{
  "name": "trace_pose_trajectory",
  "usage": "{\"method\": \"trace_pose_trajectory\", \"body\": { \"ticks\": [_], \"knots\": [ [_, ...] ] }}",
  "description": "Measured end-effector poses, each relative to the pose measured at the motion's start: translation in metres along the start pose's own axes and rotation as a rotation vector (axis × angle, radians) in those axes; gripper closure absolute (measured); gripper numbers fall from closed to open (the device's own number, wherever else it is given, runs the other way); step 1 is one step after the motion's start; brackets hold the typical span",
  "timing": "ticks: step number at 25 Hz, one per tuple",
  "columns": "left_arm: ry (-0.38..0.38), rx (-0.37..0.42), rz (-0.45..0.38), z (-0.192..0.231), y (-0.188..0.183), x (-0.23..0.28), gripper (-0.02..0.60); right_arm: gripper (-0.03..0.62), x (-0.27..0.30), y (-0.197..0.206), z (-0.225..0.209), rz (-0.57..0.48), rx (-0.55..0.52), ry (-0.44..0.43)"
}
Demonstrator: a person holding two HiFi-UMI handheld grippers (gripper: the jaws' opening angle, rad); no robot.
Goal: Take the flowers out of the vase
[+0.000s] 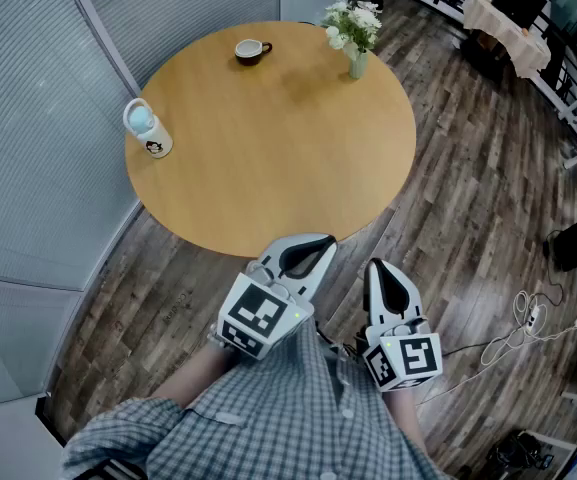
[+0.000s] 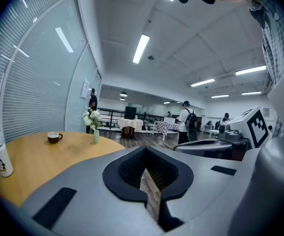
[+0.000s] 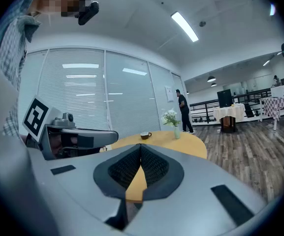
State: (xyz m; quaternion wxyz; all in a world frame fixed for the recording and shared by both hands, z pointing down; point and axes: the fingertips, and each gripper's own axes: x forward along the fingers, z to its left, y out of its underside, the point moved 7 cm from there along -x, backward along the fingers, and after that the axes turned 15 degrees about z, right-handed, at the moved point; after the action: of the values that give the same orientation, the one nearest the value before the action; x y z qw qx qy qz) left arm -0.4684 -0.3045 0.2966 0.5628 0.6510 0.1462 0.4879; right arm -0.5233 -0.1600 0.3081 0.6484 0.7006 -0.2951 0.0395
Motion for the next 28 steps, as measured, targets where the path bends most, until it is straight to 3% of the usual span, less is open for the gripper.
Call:
{"method": "trace_pose_trajectory", "body": {
  "ticks": [13,28],
  "knots": [
    [-0.014,0.001,0.018,-0.019,-0.001,0.013,0.574,0.585,-0.007,0.005,-0.018,-0.004,0.011,-0.030],
    [-0.016,-0.039,-0.008,-0.041,-0.017,0.037,0.574,0.585,-0.025,0.011,-0.063,-0.007,0.043,0.004]
  ]
}}
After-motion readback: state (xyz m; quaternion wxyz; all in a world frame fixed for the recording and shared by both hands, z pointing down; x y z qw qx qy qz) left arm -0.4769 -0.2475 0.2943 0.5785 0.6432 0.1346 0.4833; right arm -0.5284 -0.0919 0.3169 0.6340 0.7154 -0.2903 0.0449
